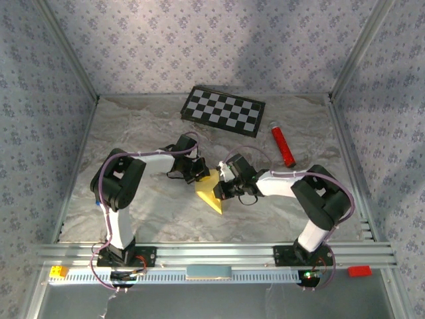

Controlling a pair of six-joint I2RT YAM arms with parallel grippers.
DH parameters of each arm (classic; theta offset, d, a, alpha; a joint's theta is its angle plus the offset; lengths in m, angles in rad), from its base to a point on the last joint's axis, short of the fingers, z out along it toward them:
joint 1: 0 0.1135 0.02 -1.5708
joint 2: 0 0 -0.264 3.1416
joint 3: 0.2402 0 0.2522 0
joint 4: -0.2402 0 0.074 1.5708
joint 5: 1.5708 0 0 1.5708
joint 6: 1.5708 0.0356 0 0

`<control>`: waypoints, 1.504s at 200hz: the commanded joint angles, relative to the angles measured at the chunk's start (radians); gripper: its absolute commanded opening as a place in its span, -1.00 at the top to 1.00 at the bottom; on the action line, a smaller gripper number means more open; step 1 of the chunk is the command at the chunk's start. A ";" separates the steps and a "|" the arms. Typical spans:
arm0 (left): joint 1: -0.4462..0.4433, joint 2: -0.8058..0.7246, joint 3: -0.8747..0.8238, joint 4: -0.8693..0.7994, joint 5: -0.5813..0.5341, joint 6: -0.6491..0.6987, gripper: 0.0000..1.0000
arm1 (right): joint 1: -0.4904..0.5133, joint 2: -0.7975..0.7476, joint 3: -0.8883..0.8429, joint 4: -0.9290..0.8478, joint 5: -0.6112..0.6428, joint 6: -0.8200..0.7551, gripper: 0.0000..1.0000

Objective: Fold a paper plane with a square sheet of paper (pick it up from the middle)
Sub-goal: Third fold the triangle at the center of the table.

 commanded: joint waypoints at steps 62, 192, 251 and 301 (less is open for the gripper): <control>-0.010 0.019 -0.009 -0.091 -0.057 0.013 0.96 | -0.007 -0.010 0.016 -0.046 0.045 -0.025 1.00; -0.013 0.024 -0.009 -0.091 -0.055 0.011 0.97 | -0.007 0.028 0.011 -0.048 0.046 -0.019 1.00; -0.014 0.025 -0.001 -0.093 -0.054 0.013 0.97 | -0.003 0.029 0.006 -0.054 0.058 -0.020 1.00; -0.013 0.005 0.063 -0.128 -0.059 0.035 0.91 | -0.003 0.035 0.008 -0.054 0.064 -0.018 1.00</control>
